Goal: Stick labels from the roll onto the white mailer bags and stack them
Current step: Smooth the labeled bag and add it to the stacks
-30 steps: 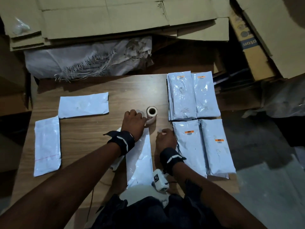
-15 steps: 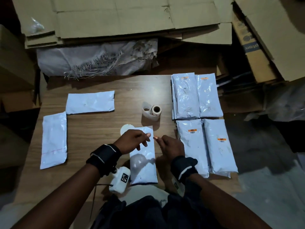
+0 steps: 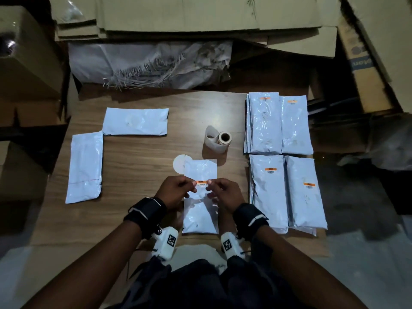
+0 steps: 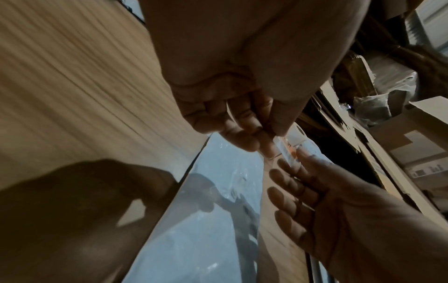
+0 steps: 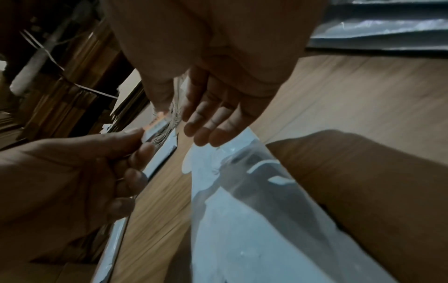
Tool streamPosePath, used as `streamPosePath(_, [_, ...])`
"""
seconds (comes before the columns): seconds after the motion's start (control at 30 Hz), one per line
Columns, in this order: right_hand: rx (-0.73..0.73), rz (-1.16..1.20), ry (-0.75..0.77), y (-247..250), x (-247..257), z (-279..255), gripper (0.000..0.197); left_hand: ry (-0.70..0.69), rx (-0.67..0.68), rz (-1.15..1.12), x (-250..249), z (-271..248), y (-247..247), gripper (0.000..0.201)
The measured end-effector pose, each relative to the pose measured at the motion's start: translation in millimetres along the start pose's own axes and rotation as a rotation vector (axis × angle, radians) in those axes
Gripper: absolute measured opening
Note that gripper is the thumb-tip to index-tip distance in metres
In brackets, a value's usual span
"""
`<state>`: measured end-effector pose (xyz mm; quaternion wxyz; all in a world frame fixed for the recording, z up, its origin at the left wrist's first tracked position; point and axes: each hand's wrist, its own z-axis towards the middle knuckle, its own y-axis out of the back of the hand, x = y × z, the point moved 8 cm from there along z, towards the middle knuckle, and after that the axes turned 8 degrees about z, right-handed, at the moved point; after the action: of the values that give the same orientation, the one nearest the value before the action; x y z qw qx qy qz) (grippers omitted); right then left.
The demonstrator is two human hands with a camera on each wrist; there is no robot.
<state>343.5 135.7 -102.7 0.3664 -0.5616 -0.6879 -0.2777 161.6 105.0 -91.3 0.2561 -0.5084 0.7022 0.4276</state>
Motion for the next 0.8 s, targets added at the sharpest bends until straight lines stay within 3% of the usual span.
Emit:
streamPosePath(0.17, [-0.007,0.015,-0.051,-12,-14,-1,0.009,0.059,-0.008,-0.003,12,-8,-8,0.015])
streamPosePath(0.3, [-0.050,-0.114,-0.037,-11,-18,0,0.014,0.127,-0.055,0.095,29,-7,-8,0.019])
streamPosePath(0.5, [-0.134,-0.289,-0.108,-9,-36,16,0.018,0.194,-0.096,0.271,27,-2,-11,0.047])
streamPosePath(0.63, [-0.180,-0.333,-0.120,-6,-35,20,0.018,0.241,-0.132,0.276,32,3,-13,0.029])
streamPosePath(0.8, [-0.187,-0.378,-0.101,-8,-34,21,0.021,0.265,-0.197,0.326,33,6,-12,0.024])
